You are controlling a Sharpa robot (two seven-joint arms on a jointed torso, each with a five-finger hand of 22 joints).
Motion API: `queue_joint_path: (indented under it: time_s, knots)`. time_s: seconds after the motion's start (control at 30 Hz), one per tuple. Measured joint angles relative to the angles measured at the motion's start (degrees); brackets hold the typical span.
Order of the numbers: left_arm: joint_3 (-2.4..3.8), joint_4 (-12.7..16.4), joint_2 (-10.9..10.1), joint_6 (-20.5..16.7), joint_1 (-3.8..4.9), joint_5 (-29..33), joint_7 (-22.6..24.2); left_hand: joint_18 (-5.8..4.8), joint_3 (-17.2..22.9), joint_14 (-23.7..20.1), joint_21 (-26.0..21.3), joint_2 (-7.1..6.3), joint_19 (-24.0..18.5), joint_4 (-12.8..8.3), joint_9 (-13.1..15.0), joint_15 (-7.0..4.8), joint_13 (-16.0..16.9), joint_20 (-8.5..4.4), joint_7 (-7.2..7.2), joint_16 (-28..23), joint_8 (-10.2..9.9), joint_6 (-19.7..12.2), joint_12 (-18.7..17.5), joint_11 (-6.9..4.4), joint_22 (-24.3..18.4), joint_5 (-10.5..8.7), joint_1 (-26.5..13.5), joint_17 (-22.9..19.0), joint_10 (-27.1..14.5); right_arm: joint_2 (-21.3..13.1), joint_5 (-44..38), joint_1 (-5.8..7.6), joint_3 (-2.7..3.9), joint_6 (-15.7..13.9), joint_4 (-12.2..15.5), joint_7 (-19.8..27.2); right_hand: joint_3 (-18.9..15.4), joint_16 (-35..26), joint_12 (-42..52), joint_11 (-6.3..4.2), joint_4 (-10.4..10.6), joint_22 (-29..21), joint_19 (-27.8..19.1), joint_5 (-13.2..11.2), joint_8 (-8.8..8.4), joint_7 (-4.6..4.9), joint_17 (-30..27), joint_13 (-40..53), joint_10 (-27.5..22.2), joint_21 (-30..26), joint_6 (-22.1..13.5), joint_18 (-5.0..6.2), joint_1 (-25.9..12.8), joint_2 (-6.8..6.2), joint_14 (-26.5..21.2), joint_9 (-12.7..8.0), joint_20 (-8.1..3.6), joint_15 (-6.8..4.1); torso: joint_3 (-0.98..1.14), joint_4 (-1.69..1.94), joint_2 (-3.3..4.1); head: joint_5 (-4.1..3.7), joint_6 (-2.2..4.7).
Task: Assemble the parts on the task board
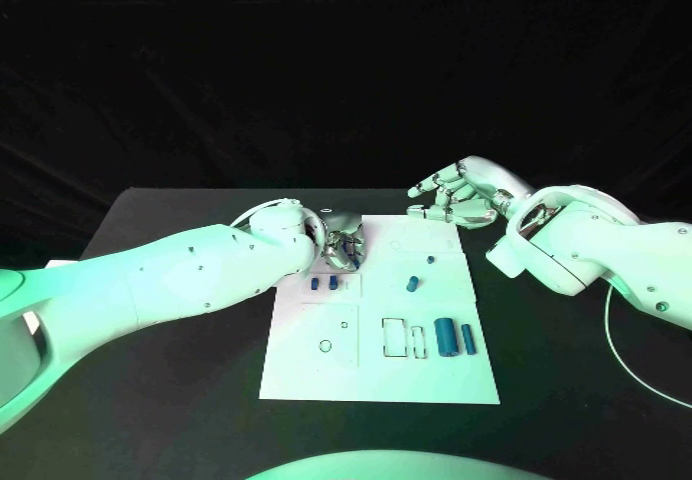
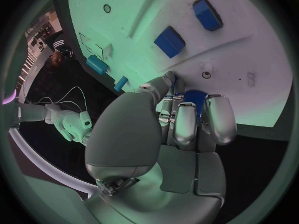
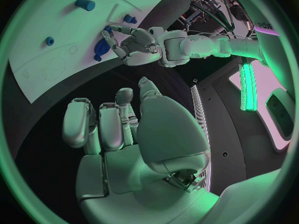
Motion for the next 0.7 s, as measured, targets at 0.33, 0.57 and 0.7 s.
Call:
queue_joint_path:
  time_s: [0.33, 0.57, 0.7]
  knots:
    - [1.41, 3.7, -3.0, -4.2, -0.18, 2.1, 1.9, -0.68, 1.3, 0.0, 1.3, -0.54, 0.0, -0.9, -0.1, 0.00, 0.2, 0.00, 0.40, -0.3, -0.3, 0.6, -0.5, 0.00, 0.0, 0.00, -0.6, -1.2, 0.2, 0.0, 0.0, 0.00, 0.00, 0.0, 0.0, 0.0, 0.0, 0.0, 0.0, 0.00, 0.0, 0.0, 0.0, 0.0, 0.00, 0.00, 0.0, 0.0, 0.0, 0.0, 0.0, 0.00, 0.0, 0.00, 0.0, 0.0, 0.00, 0.00, 0.05, 0.09, -0.09, 0.05, 0.11]
    - [2.65, 6.3, -6.0, -5.9, 0.04, 4.3, 2.6, -0.69, 1.7, 0.0, 1.3, -0.46, 0.0, -1.2, -0.2, 0.00, 0.4, 0.00, 0.19, -0.3, -0.3, 0.8, -0.6, 0.19, 0.0, -0.01, -1.3, -1.4, 0.4, 0.0, 0.0, 0.00, 0.00, 0.0, 0.0, 0.1, -0.2, 0.0, 0.0, 0.00, 0.2, 0.0, 0.0, 0.0, 0.23, 0.00, 0.0, 0.0, 0.0, 0.0, 0.0, 0.00, 0.0, 0.00, 0.0, 0.0, 0.00, 0.00, 0.05, 0.12, -0.09, 0.32, 0.32]
    - [2.93, 7.5, -7.9, -6.0, 0.18, 5.4, 2.6, -0.69, 1.7, 0.0, 1.5, -0.46, 0.0, -1.2, -0.2, 0.00, 0.4, 0.00, 0.39, -0.3, -0.4, 1.0, -0.6, 0.02, 0.0, -0.01, -1.3, -1.5, 0.6, 0.0, 0.0, 0.00, 0.00, 0.0, 0.0, 0.1, -0.2, 0.0, 0.0, 0.00, 0.2, 0.0, 0.0, 0.0, 0.23, 0.00, 0.0, 0.0, 0.0, 0.0, 0.0, 0.00, 0.0, 0.00, 0.0, 0.0, 0.00, 0.00, 0.04, 0.09, -0.06, 0.39, 0.44]
